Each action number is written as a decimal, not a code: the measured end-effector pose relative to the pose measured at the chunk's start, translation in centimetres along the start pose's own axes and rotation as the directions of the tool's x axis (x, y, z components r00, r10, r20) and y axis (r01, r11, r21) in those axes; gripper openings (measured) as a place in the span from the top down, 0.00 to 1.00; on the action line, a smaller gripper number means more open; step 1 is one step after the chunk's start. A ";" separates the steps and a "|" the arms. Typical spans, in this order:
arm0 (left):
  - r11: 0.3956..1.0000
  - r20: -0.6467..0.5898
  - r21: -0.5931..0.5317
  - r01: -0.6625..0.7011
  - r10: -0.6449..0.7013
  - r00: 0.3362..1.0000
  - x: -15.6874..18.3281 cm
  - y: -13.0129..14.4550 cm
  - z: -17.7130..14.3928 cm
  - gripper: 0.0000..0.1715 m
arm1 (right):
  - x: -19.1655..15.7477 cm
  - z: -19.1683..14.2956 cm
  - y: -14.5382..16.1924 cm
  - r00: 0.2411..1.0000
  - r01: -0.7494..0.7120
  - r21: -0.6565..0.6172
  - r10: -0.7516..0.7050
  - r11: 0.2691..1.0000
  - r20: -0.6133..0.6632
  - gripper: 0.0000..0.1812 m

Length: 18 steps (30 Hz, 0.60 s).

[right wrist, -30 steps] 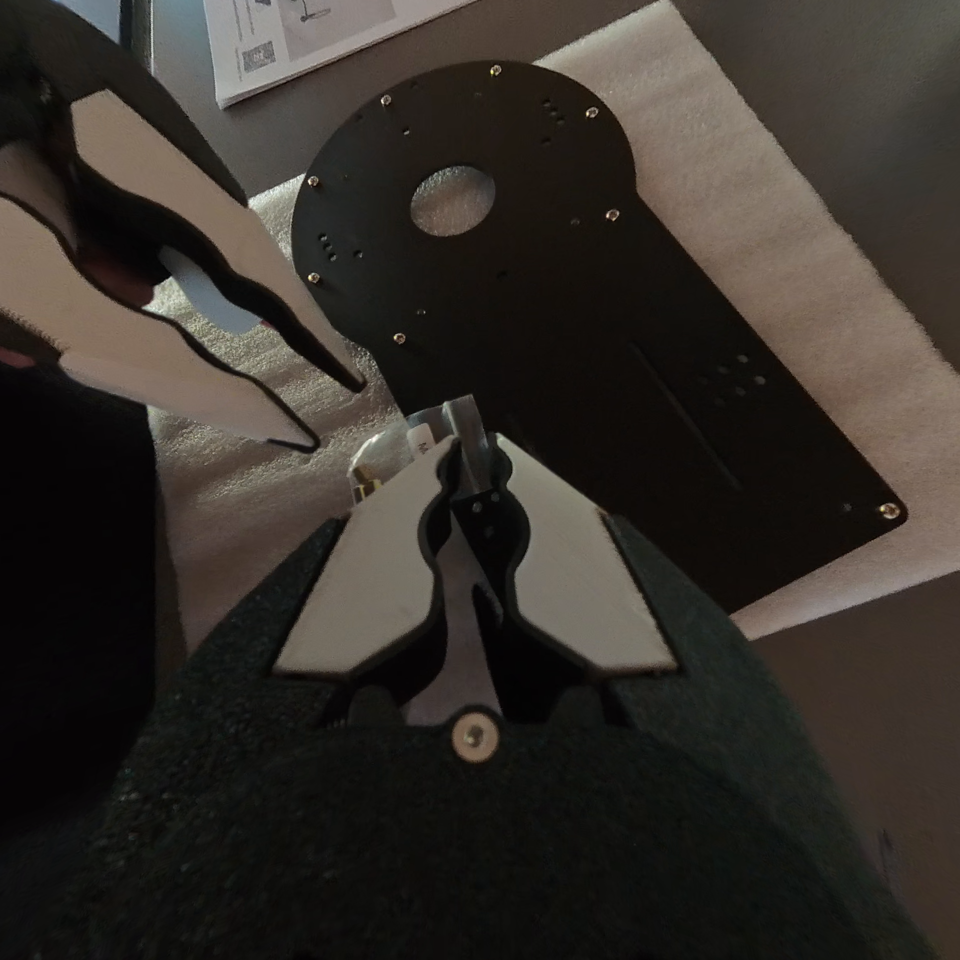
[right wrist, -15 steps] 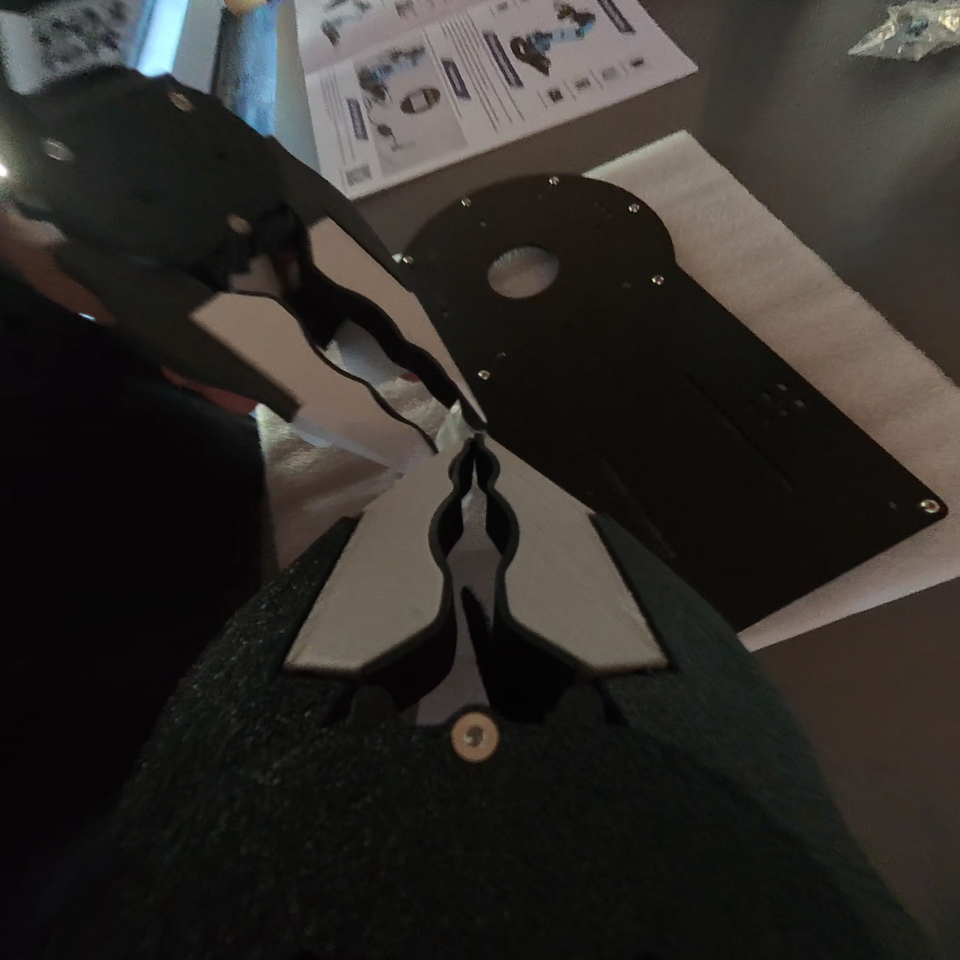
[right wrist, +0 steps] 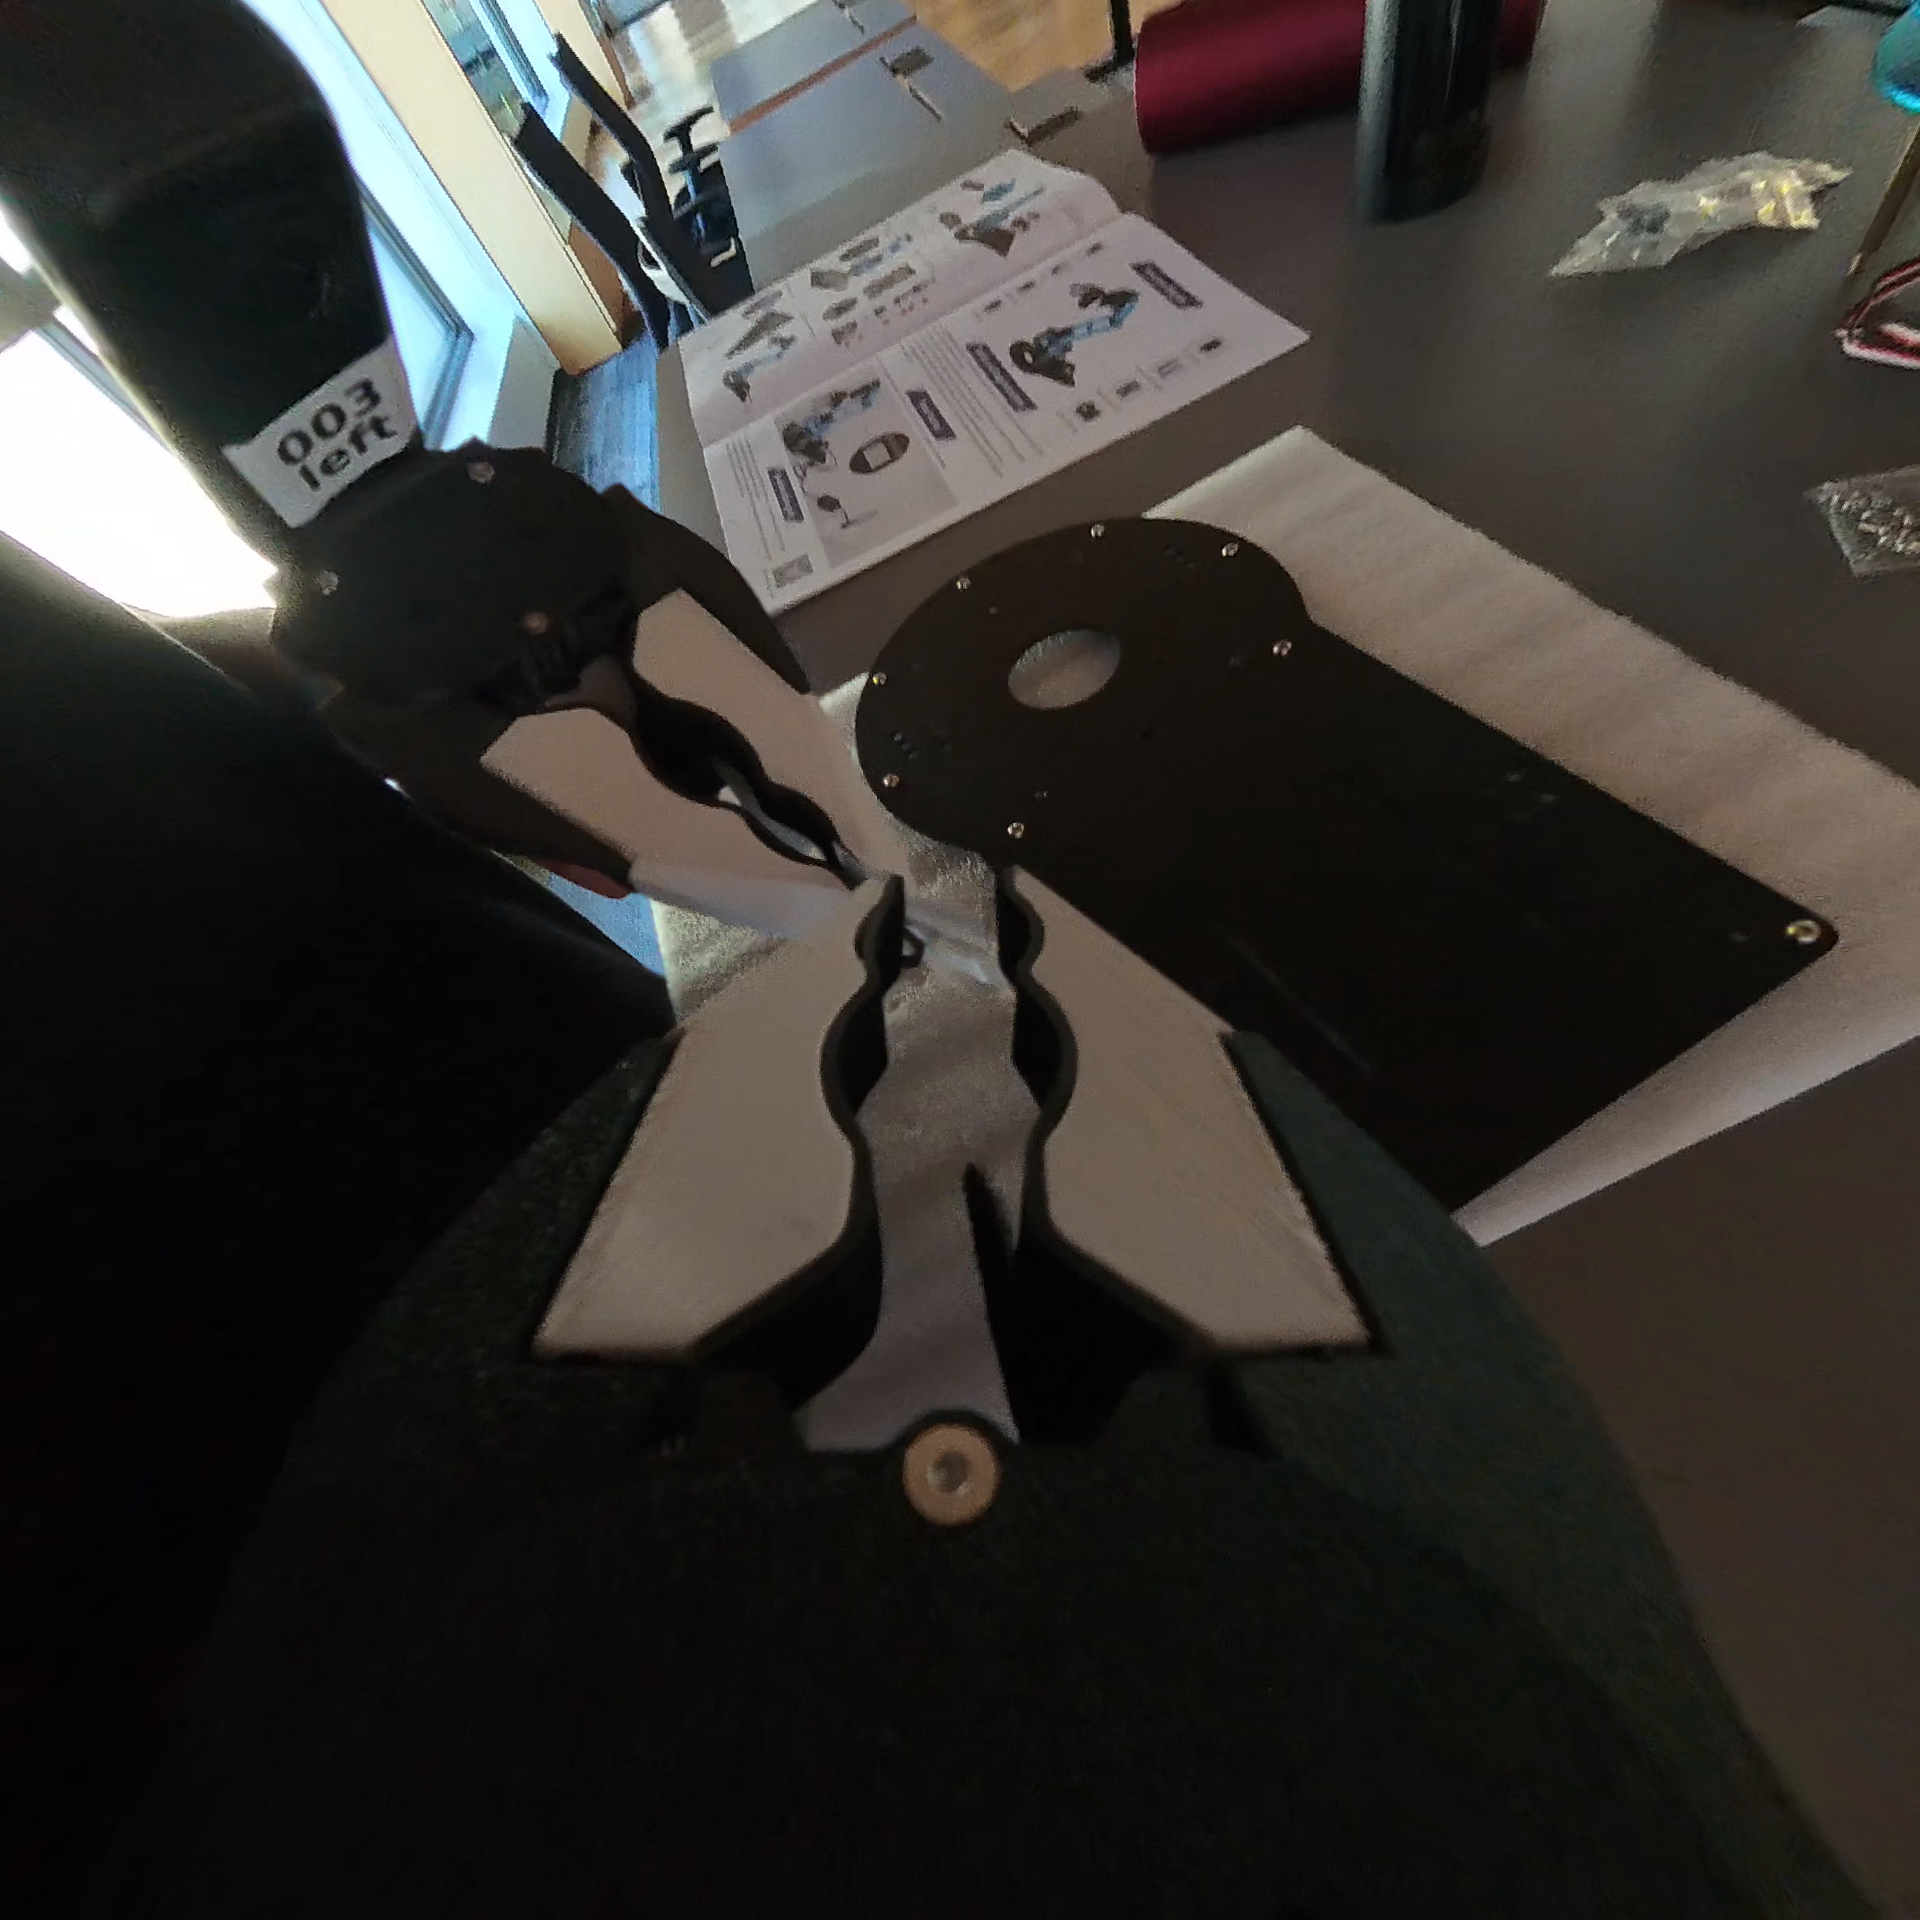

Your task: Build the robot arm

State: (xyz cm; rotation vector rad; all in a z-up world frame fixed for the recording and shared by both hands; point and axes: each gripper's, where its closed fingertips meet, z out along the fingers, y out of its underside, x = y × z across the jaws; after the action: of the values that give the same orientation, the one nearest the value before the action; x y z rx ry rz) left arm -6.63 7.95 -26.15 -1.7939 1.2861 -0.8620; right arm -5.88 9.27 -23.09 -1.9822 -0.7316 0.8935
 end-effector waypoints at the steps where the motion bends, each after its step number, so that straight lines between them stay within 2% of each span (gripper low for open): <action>1: 1.000 -0.002 0.015 -0.026 0.026 1.000 0.2 -0.4 -0.2 1.00 | -0.1 -0.1 -0.4 1.000 -0.002 0.013 0.002 1.000 0.002 0.90; 4: 0.996 -0.002 0.037 -0.084 0.084 0.996 0.5 -1.2 -0.7 1.00 | -0.7 -0.2 -1.2 0.999 -0.021 0.047 0.020 0.999 0.026 0.89; 11: 0.995 -0.009 0.040 -0.090 0.091 0.996 0.7 -1.5 -1.1 1.00 | -0.9 -0.3 -1.7 0.999 -0.037 0.073 0.034 0.997 0.042 0.89; 18: 0.997 -0.017 0.032 -0.069 0.069 0.997 0.8 -1.4 -1.4 1.00 | -1.1 0.2 -0.8 0.999 0.000 0.016 0.000 1.000 0.035 0.89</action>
State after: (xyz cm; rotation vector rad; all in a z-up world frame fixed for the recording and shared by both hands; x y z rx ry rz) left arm -7.00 7.23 -24.18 -1.7109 1.3310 -0.8570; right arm -6.81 8.86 -22.16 -1.9573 -0.7422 0.9336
